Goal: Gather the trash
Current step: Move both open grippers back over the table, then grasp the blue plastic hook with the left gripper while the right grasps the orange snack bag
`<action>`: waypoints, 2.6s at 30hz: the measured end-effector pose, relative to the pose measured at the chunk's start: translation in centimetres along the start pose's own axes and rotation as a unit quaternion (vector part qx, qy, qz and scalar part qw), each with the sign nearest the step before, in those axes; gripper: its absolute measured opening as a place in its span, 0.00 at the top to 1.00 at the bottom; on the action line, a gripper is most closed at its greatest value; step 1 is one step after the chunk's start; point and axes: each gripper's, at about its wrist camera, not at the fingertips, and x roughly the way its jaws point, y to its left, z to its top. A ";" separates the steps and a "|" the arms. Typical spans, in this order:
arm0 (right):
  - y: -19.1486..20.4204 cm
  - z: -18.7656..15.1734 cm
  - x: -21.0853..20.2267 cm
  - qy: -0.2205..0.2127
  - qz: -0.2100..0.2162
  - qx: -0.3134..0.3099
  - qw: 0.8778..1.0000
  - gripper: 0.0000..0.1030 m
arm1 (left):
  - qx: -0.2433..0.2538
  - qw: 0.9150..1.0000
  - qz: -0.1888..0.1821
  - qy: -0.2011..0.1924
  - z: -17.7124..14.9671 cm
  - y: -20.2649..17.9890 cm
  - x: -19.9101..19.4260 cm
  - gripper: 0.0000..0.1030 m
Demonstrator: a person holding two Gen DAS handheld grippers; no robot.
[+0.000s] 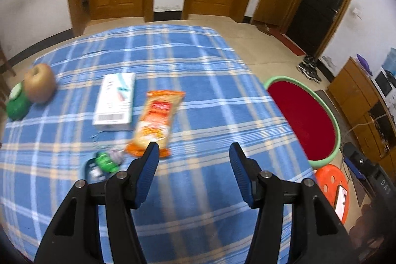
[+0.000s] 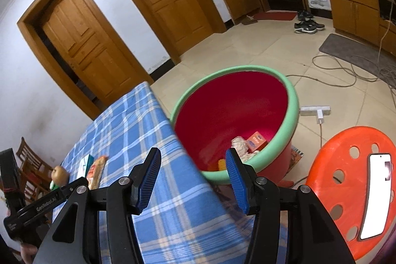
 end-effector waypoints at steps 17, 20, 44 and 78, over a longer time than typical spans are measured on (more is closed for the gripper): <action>3.6 -2.3 0.3 0.023 0.025 -0.026 0.999 0.45 | -0.054 0.994 0.091 -0.003 -3.6 8.6 -2.0 0.43; 4.0 -2.7 0.5 0.029 0.026 -0.031 0.999 0.45 | -0.057 0.994 0.094 0.005 -4.3 9.2 -1.6 0.43; 8.5 -4.3 -0.6 0.040 0.043 -0.086 0.995 0.45 | -0.092 0.995 0.039 0.019 -5.4 12.1 -1.7 0.83; 22.5 -8.9 9.9 0.126 0.014 -0.197 0.972 0.43 | -0.111 0.991 0.033 -0.067 -2.7 18.4 -4.5 0.84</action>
